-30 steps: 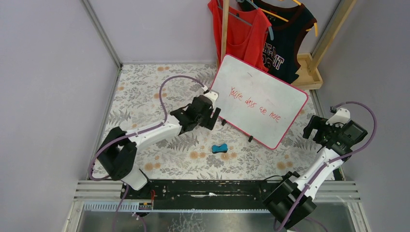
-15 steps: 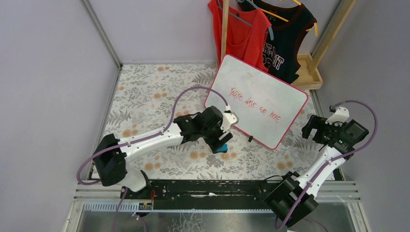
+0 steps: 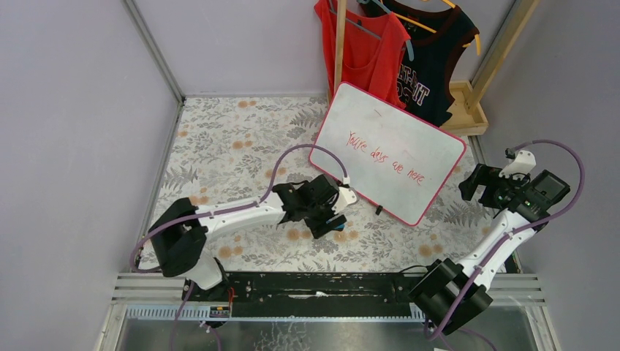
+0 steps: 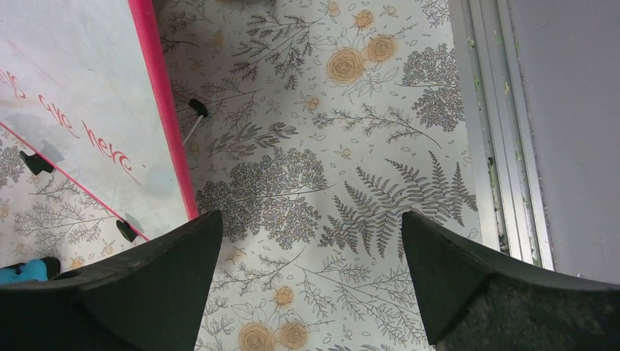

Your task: Erase the whiteboard

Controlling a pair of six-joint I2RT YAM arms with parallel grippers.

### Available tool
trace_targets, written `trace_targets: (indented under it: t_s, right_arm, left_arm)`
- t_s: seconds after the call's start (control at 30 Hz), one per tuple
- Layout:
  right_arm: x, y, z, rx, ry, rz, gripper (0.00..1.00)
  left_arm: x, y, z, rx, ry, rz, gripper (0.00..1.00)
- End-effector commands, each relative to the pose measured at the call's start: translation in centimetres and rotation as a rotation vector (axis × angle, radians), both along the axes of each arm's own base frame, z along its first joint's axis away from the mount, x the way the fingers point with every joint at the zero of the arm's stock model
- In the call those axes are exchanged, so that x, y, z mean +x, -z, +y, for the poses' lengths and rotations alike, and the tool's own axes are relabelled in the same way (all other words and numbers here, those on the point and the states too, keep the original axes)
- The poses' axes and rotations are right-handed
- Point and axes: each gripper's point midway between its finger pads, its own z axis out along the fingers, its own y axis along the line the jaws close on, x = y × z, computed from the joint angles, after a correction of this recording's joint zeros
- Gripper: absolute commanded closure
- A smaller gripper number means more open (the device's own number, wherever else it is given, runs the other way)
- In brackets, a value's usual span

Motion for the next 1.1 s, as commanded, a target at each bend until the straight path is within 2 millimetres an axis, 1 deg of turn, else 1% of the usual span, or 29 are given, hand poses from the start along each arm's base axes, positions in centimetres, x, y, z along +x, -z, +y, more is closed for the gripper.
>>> trace_targets:
  t_s: [0.0,0.23,0.37,0.47,0.8,1.07]
  right_arm:
    - [0.0,-0.7,0.5,-0.004,-0.021,-0.028,0.01]
    - [-0.2,-0.2,0.5,-0.005,-0.016,-0.018,0.02]
    - [-0.2,0.0,0.5,-0.002,-0.017,-0.013,0.02]
    - [-0.3,0.2,0.6,-0.001,-0.019,-0.010,0.02]
    - [-0.2,0.4,0.5,0.004,-0.017,-0.005,0.02]
    - [-0.3,0.6,0.5,0.005,-0.016,0.000,0.02]
  left_arm:
    - [0.9,1.0,-2.4,-0.034,0.064,-0.016,0.31]
    - [1.4,2.8,-4.2,-0.035,0.072,0.011,0.36]
    - [1.7,2.2,-5.3,-0.087,0.074,0.001,0.37]
    - [1.9,2.3,-5.7,-0.095,0.081,0.000,0.39]
    - [2.2,3.0,-6.2,-0.091,0.093,0.005,0.45]
    - [2.2,3.9,-6.0,-0.068,0.094,0.009,0.46]
